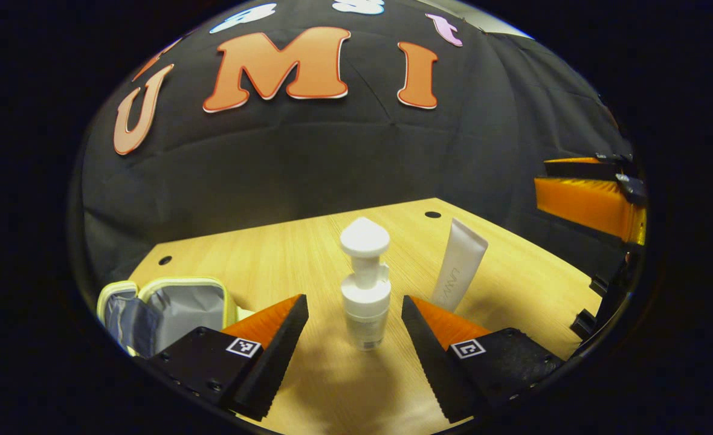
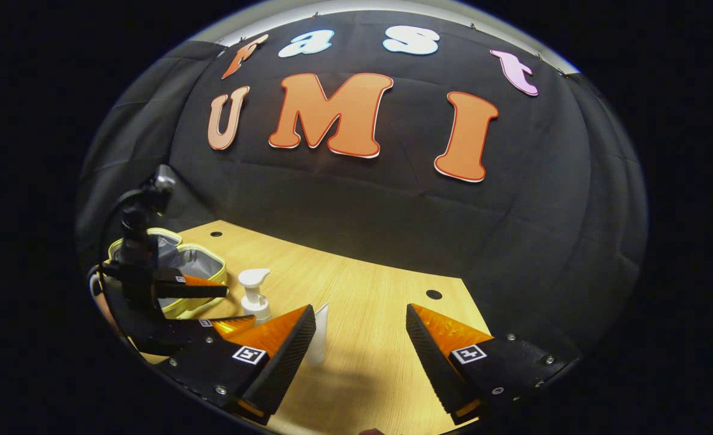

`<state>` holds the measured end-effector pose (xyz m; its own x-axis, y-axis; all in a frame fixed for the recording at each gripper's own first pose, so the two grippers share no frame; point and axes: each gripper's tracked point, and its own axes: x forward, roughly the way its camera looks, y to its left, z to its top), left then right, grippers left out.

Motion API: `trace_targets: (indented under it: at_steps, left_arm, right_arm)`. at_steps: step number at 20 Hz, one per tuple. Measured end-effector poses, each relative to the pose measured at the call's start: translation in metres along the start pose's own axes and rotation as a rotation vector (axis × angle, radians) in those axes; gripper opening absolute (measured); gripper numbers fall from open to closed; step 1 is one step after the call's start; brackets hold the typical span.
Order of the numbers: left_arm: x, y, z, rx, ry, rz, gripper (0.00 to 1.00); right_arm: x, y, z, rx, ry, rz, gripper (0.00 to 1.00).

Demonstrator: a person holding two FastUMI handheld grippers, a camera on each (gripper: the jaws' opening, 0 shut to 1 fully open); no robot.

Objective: First open the suitcase, pack the skin care products into it, and then close the suitcase.

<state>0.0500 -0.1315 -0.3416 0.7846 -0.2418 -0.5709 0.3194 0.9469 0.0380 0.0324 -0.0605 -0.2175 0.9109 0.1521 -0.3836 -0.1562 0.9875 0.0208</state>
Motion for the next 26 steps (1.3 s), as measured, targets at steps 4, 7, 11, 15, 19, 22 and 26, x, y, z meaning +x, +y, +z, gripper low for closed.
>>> trace_targets:
  at_steps: [4, 7, 11, 15, 19, 22, 26]
  left_arm:
    - [0.036, -0.007, -0.02, -0.014, 0.031, -0.017, 0.98]
    - [0.053, -0.006, -0.026, -0.031, 0.027, -0.024, 0.98]
    - [0.068, -0.008, -0.036, -0.061, 0.044, -0.058, 0.7]
    - [0.069, -0.007, -0.034, -0.065, 0.057, -0.057, 0.6]
    - [0.054, 0.007, -0.021, -0.106, 0.053, -0.034, 0.6]
    - [0.036, 0.025, -0.007, -0.101, 0.043, -0.003, 0.6]
    - [0.011, 0.05, 0.009, -0.112, 0.026, 0.043, 0.6]
  right_arm:
    - [0.008, 0.01, -0.023, 0.014, 0.044, 0.042, 0.96]
    - [0.021, 0.021, -0.047, 0.009, 0.085, 0.072, 0.96]
    - [0.041, 0.036, -0.071, 0.029, 0.127, 0.106, 0.96]
    - [0.062, 0.05, -0.1, 0.028, 0.17, 0.137, 0.96]
    - [0.078, 0.061, -0.121, 0.029, 0.202, 0.161, 0.96]
    - [0.096, 0.072, -0.126, 0.044, 0.211, 0.177, 0.94]
    - [0.109, 0.077, -0.135, 0.069, 0.228, 0.183, 0.81]
